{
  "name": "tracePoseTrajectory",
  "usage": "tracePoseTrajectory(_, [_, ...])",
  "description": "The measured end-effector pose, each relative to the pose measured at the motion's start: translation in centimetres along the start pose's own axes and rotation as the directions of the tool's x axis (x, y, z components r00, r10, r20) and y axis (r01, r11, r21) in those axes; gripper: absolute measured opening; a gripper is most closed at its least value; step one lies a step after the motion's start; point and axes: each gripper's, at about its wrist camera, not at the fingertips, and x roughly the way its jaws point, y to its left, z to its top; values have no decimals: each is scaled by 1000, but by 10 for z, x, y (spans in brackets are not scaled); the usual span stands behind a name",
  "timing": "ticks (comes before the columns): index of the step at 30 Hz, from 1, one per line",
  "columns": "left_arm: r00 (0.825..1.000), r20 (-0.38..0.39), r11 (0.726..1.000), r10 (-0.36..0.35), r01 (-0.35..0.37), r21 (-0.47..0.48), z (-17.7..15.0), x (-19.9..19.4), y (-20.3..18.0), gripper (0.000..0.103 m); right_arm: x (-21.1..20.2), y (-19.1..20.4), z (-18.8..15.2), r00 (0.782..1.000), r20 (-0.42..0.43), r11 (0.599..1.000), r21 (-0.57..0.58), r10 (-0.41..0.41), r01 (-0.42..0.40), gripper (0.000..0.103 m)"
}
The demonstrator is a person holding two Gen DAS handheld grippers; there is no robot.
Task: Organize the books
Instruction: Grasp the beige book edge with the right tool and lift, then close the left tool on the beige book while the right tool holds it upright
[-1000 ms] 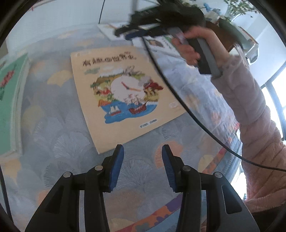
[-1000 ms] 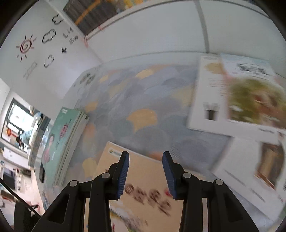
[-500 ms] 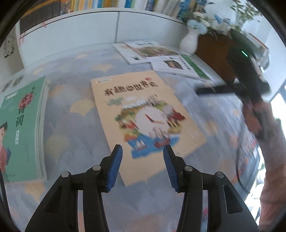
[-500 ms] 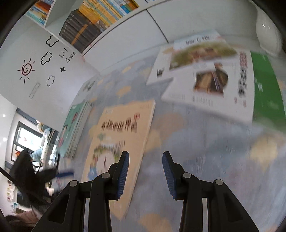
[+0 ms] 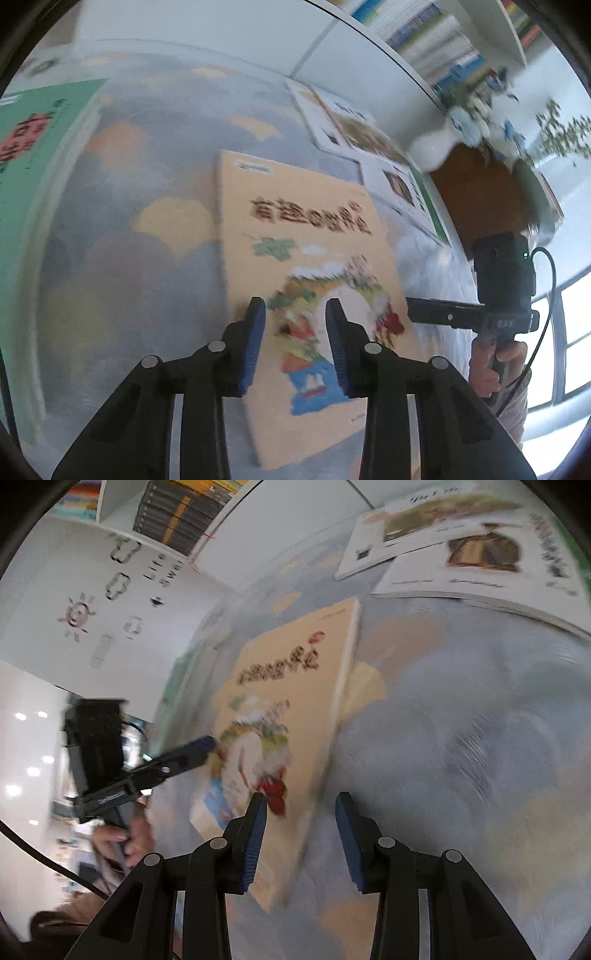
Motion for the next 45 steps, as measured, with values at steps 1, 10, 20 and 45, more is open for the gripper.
tracePoseTrajectory(1, [1000,12,1000,27,-27,-4,1,-4,3,31,2,-2,4,1000,3,1000,9,13,-13,33])
tracePoseTrajectory(10, [999,-29,1000,22,-21,23,15,7,25,30,11,3,13,999,9,998,-52,34,-34,32])
tracePoseTrajectory(20, [986,80,978,147,-157,138,8,7,8,32,13,-1,11,997,70,998,-66,15,-10,14])
tracePoseTrajectory(45, [984,108,974,142,-159,164,4,6,4,35,15,10,8,994,107,992,-118,-25,38,17])
